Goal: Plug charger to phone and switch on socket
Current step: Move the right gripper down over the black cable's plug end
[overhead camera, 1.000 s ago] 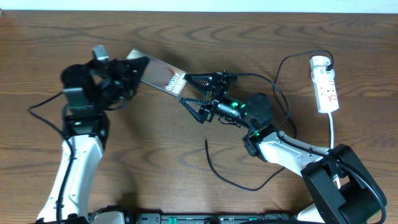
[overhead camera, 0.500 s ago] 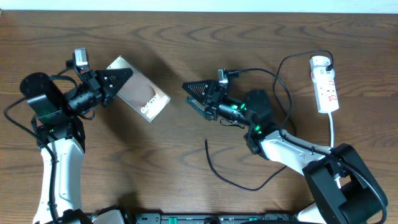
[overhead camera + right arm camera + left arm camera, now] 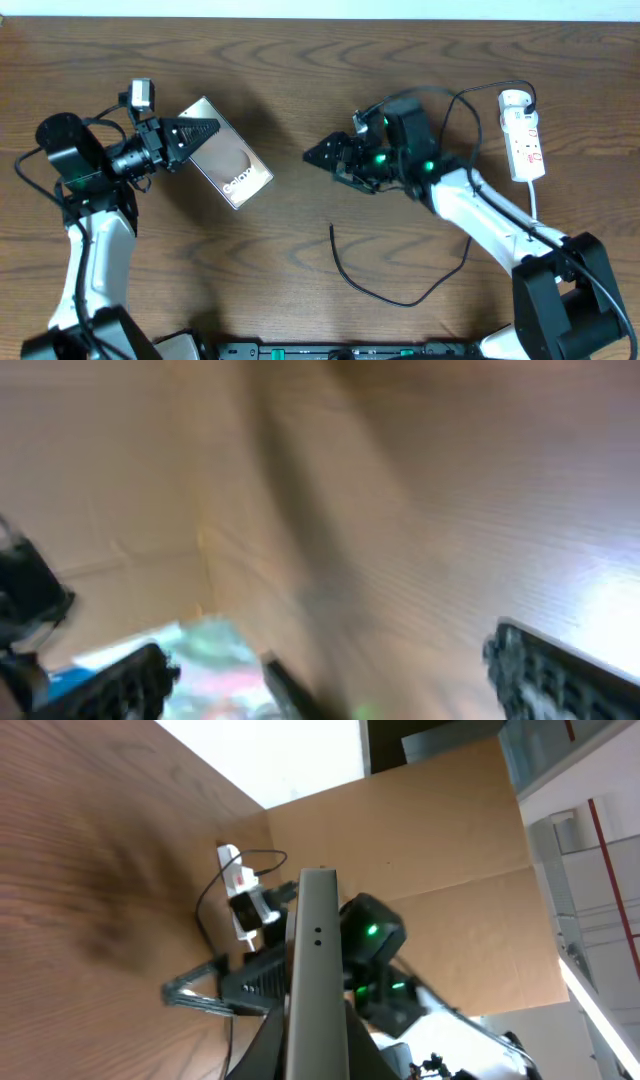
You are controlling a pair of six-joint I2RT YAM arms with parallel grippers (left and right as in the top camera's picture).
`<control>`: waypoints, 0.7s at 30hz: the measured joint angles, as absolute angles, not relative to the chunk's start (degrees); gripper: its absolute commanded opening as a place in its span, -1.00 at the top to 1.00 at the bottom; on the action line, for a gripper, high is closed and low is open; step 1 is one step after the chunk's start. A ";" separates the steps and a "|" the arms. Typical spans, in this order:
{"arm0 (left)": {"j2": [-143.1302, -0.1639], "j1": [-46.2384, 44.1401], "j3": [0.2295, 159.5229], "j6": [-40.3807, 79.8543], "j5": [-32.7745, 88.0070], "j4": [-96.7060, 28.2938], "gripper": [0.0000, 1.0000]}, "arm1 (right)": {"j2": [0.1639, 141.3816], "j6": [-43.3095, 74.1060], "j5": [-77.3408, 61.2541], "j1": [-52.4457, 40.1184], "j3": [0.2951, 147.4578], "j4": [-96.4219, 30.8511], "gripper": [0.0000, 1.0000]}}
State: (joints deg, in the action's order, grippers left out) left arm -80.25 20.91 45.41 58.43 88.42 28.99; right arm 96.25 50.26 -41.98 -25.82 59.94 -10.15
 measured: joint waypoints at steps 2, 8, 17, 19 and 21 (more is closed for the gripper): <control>-82.39 20.91 45.41 58.43 88.44 30.30 0.85 | 96.14 43.42 -36.86 -26.09 65.95 -25.21 -0.99; -88.53 20.91 45.39 58.43 88.42 33.85 0.85 | 95.68 33.23 -24.34 -26.59 73.52 -42.04 -0.99; -90.13 20.91 45.39 58.43 88.44 36.25 0.86 | 95.66 28.42 -14.96 -29.52 73.01 -50.02 -0.99; -90.13 20.91 45.39 58.43 88.42 36.40 0.86 | 95.66 28.21 -14.37 -31.07 72.29 -50.13 -0.99; -90.13 20.91 45.39 58.43 88.42 36.49 0.86 | 95.66 28.23 -13.50 -33.54 71.11 -50.19 -0.98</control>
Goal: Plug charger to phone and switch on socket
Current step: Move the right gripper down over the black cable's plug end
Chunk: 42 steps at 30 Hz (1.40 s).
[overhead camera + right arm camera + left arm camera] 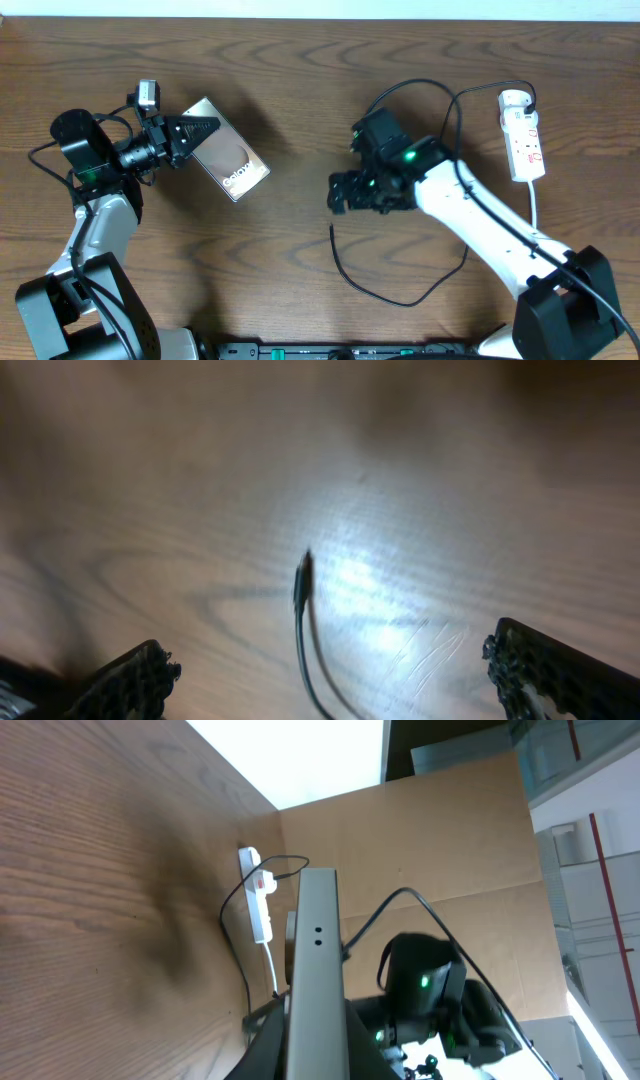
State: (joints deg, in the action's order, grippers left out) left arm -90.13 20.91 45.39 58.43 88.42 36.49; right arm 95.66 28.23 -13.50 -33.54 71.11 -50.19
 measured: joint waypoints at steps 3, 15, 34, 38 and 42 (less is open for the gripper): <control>-90.13 20.91 45.39 58.43 88.44 36.51 0.86 | 95.66 29.87 -10.90 -36.95 68.77 -50.11 -0.97; -90.13 21.67 45.39 58.43 88.44 36.56 0.86 | 95.66 42.44 -4.01 -43.55 59.64 -43.57 -0.50; -90.13 24.18 45.39 58.43 88.44 36.60 0.86 | 103.04 47.79 -2.79 -46.37 59.05 -40.18 -0.27; -90.13 24.18 45.39 58.43 88.47 37.19 0.85 | 102.98 47.81 -2.74 -46.37 59.05 -39.57 -0.28; -90.13 24.18 45.39 58.43 88.44 37.39 0.86 | 102.98 47.90 -2.72 -46.37 59.05 -39.57 -0.13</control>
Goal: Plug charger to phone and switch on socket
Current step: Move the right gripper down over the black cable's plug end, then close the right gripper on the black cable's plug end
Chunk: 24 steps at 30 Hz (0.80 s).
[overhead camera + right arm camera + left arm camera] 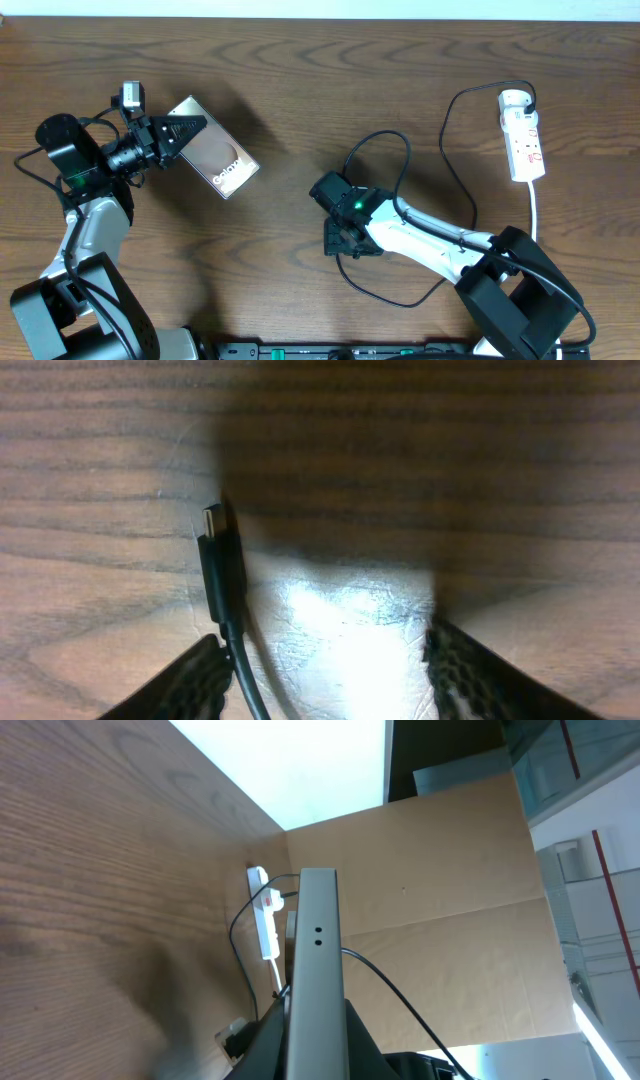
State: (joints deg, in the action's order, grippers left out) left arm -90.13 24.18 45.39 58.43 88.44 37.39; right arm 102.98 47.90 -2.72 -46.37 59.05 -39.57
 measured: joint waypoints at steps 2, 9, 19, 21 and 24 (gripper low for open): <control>-90.13 24.18 45.39 58.43 88.44 37.39 0.86 | 102.98 48.10 -2.68 -46.37 59.05 -39.35 -0.04; -90.13 24.18 45.39 58.43 88.44 37.41 0.86 | 103.13 48.03 -2.52 -46.37 59.05 -36.95 0.22; -90.13 24.18 45.39 58.43 88.44 37.41 0.85 | 103.46 47.86 -1.96 -46.46 59.05 -36.77 0.81; -90.13 24.18 45.39 58.43 88.44 37.41 0.85 | 103.50 47.99 -1.80 -46.65 59.05 -36.77 0.85; -90.13 24.18 45.39 58.43 88.44 37.41 0.86 | 103.53 47.97 -1.76 -47.03 59.05 -36.77 0.90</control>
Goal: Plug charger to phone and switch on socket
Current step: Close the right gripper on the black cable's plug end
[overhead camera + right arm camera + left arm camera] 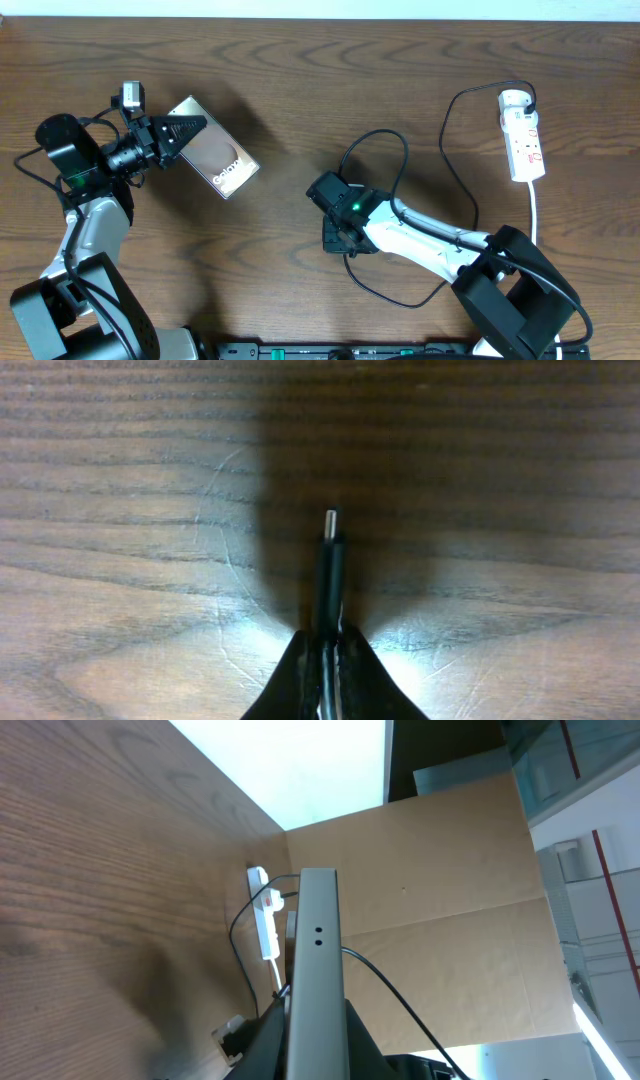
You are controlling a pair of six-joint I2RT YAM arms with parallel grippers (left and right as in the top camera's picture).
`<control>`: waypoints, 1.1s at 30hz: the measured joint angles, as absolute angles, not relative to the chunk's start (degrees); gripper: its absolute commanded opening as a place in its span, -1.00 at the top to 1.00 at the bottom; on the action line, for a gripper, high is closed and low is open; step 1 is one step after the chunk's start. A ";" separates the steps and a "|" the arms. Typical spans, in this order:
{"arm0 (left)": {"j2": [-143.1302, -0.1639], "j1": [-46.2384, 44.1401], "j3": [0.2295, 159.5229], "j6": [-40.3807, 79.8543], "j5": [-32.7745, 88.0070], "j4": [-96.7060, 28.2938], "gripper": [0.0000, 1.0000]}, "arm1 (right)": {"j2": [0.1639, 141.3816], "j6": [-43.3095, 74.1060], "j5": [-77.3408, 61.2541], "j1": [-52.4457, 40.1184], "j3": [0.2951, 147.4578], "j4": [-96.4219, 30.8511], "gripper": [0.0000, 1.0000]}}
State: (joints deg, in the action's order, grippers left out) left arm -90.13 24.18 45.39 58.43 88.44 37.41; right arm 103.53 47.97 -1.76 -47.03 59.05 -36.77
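My left gripper (190, 130) is shut on one end of the phone (212, 160), a Galaxy handset held above the table at the left; the left wrist view shows the phone's edge (317, 960) upright between the fingers. My right gripper (336, 243) is down at the table's middle, shut on the black charger cable (425, 160) just behind its plug (329, 560), whose metal tip points away from the wrist camera. The white socket strip (523, 135) lies at the far right with the cable plugged into its top end.
The cable loops across the brown wooden table (300, 80) between the right arm and the strip, with another loop near the front edge. A cardboard wall (420, 900) stands beyond the table in the left wrist view.
My right gripper, open with the plug lying beside its left finger, has shifted over the plug and shut on it. The left gripper and phone have not moved.
My left gripper held the phone throughout, shifting it slightly left and back. The right gripper was open near the table's middle, then above the cable's free end, then low beside the plug, and now is shut on it.
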 measured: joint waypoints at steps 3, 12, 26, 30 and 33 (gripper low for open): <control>-90.13 24.18 45.39 58.43 88.44 37.41 0.85 | 103.55 47.97 -1.74 -47.07 59.05 -36.77 0.91; -90.13 24.18 45.39 58.43 88.44 37.41 0.86 | 103.55 47.92 -1.67 -47.07 59.05 -36.64 0.46; -90.13 24.18 45.39 58.43 88.44 37.41 0.86 | 103.57 48.25 0.05 -47.13 59.07 -34.72 0.72; -90.13 24.18 45.39 58.43 88.44 37.41 0.85 | 103.59 48.49 0.23 -47.13 59.07 -34.85 0.76; -90.13 24.18 45.39 58.43 88.44 37.41 0.85 | 103.61 48.49 0.23 -47.13 59.07 -35.09 0.79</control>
State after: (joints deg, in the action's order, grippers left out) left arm -90.13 24.18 45.39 58.43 88.44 37.41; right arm 103.61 48.49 0.23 -47.13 59.07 -35.09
